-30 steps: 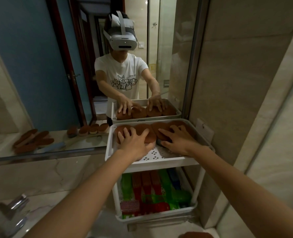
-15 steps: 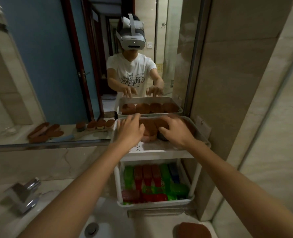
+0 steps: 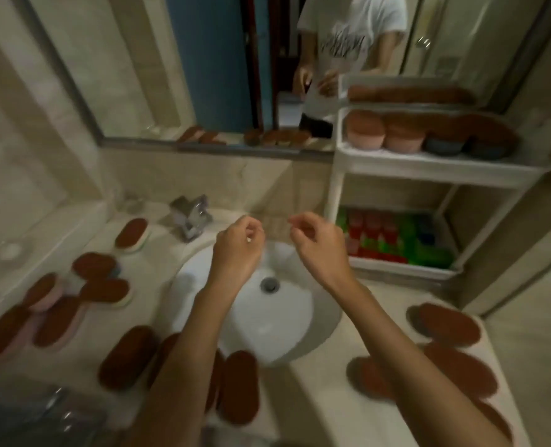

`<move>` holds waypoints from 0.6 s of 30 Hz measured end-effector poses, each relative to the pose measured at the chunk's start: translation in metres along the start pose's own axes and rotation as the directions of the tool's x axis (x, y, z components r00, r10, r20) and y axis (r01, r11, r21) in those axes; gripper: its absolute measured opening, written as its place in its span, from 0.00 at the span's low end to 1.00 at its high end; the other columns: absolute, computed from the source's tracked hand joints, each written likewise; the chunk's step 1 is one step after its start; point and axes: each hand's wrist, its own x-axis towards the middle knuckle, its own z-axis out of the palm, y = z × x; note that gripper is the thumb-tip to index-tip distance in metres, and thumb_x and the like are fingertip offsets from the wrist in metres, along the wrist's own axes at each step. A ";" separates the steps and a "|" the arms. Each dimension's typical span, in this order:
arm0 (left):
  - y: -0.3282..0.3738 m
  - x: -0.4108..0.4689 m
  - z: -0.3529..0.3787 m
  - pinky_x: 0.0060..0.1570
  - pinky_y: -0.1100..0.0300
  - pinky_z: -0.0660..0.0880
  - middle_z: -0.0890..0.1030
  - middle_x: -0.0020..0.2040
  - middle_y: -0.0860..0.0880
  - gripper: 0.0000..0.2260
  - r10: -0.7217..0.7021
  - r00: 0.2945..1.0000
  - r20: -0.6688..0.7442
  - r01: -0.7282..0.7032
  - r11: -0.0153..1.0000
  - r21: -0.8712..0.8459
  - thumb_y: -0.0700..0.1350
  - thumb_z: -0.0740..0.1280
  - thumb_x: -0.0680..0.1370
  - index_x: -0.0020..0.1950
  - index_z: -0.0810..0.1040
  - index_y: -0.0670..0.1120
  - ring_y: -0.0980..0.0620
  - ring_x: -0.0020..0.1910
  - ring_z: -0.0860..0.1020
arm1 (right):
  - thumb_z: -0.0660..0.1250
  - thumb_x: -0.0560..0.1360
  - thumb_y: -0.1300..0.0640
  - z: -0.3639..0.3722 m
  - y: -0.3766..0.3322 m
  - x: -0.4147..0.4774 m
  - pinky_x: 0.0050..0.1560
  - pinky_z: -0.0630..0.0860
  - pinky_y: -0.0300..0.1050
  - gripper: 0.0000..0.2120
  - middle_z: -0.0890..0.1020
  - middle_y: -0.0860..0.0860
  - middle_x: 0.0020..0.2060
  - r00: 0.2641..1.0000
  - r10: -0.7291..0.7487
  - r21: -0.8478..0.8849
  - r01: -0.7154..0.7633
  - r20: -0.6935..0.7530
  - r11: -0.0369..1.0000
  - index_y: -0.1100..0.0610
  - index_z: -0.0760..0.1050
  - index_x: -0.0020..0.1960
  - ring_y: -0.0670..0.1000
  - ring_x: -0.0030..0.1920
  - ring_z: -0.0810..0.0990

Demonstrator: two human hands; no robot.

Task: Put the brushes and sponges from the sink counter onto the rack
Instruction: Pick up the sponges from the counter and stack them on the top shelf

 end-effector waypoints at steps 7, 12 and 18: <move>-0.154 -0.045 -0.036 0.58 0.57 0.70 0.77 0.62 0.41 0.14 -0.371 0.906 0.203 0.289 0.894 0.343 0.41 0.59 0.78 0.62 0.74 0.41 0.42 0.61 0.74 | 0.62 0.76 0.54 0.137 0.026 -0.099 0.62 0.69 0.47 0.22 0.74 0.58 0.63 0.830 0.444 -0.314 -0.346 0.337 0.884 0.58 0.66 0.68 0.59 0.63 0.73; -0.204 -0.067 -0.039 0.51 0.55 0.74 0.76 0.59 0.41 0.14 -0.404 0.831 0.381 0.203 0.860 0.468 0.46 0.66 0.76 0.58 0.71 0.41 0.44 0.55 0.77 | 0.65 0.74 0.50 0.178 0.039 -0.140 0.62 0.72 0.56 0.31 0.68 0.59 0.64 0.725 0.623 -0.511 -0.431 0.294 0.744 0.60 0.55 0.70 0.63 0.64 0.71; -0.209 -0.079 -0.023 0.62 0.54 0.71 0.62 0.71 0.41 0.30 -0.290 0.843 0.453 -0.008 0.836 0.549 0.51 0.68 0.75 0.72 0.61 0.43 0.43 0.70 0.65 | 0.69 0.71 0.47 0.190 0.046 -0.156 0.63 0.73 0.54 0.36 0.68 0.59 0.66 0.658 0.721 -0.528 -0.543 0.216 0.653 0.59 0.55 0.70 0.61 0.65 0.71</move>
